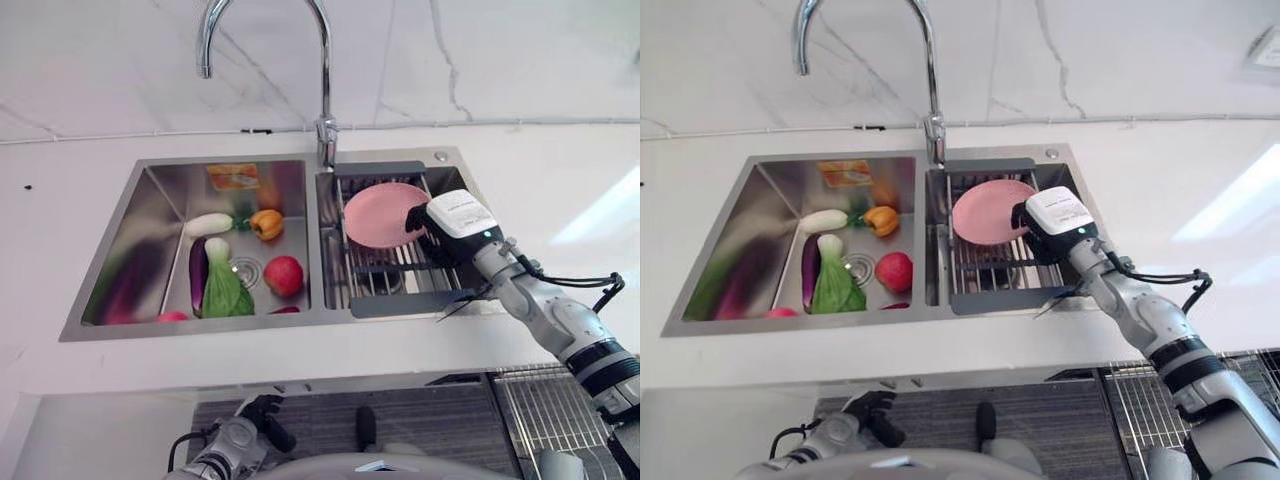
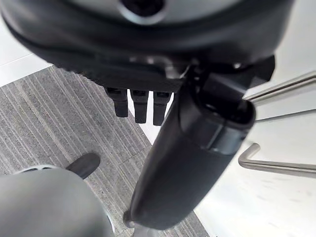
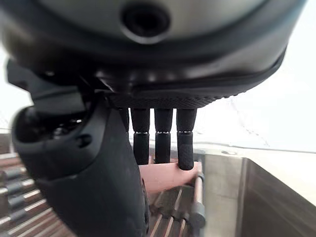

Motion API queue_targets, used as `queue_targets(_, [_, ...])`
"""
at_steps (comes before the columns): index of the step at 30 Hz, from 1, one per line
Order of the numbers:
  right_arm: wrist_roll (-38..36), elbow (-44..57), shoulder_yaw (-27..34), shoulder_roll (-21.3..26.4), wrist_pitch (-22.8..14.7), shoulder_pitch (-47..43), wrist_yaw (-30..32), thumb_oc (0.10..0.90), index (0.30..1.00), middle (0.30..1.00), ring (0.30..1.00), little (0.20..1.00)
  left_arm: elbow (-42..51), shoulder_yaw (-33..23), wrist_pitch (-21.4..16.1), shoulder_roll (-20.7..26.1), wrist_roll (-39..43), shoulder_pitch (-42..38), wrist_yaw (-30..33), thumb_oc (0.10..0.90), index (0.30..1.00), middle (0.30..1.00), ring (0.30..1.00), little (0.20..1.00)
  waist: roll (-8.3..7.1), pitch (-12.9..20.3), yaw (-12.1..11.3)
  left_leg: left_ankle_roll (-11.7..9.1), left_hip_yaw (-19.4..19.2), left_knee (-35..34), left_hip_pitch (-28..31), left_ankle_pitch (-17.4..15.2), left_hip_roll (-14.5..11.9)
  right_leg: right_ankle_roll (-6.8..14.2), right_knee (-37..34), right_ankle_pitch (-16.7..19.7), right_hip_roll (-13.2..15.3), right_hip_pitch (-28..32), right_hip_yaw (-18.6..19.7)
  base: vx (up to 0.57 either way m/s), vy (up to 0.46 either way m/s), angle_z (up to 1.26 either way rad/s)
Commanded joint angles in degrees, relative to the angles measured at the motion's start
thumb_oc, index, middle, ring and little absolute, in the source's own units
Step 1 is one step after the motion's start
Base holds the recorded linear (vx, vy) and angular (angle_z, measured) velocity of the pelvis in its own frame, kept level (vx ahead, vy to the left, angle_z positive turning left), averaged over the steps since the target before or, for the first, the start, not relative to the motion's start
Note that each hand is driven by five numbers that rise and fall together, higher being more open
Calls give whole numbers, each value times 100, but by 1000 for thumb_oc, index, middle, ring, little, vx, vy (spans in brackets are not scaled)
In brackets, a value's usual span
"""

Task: Place the dishes in the dishwasher.

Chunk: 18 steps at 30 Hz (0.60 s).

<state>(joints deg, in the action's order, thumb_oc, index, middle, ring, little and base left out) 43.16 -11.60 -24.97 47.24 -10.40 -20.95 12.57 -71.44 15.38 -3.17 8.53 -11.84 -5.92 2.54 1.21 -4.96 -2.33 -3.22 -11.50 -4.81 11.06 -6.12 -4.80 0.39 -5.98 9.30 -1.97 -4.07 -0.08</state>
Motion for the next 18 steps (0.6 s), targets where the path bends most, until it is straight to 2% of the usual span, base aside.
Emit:
queue_targets(1, [-100, 135, 385, -313, 161, -410, 635, 400, 300, 300, 300, 300, -419, 482, -139, -69, -127, -119, 117, 800, 900, 900, 900, 900, -381, 324, -196, -73, 271, 404, 40, -450, -7, 999, 605, -1224, 981, 545, 27, 6, -1, 5])
queue_targets(7, [-329, 441, 520, -462, 112, -316, 725, 400, 300, 300, 300, 300, -387, 548, -140, -82, -219, -96, 139, 800, 900, 900, 900, 900, -372, 337, -205, -68, 272, 408, 50, -461, -4, 994, 610, -1224, 980, 545, 44, 2, 1, 2])
queue_targets(8, [-586, 585, 690, -613, 107, -234, 770, 400, 300, 300, 300, 300, -379, 561, -129, -90, -227, -85, 170, 800, 900, 900, 900, 900, -369, 333, -204, -63, 267, 413, 59, -468, 0, 994, 612, -1220, 983, 554, 48, 0, 0, 0])
queue_targets(13, [-847, 1022, 988, -692, 64, -106, 788, 400, 300, 300, 300, 300, -349, 537, -110, -80, -243, -69, 211, 800, 900, 900, 900, 900, -360, 331, -192, -57, 263, 410, 79, -472, 3, 997, 615, -1227, 979, 562, 45, 0, 0, 0])
queue_targets(18, [-1040, 1752, 1808, -499, 113, 76, 1008, 400, 300, 300, 300, 300, -349, 438, -79, -62, -248, -51, 210, 800, 900, 900, 900, 900, -348, 342, -123, -52, 255, 419, 87, -477, 15, 1004, 632, -1224, 969, 552, 88, 0, 0, 0])
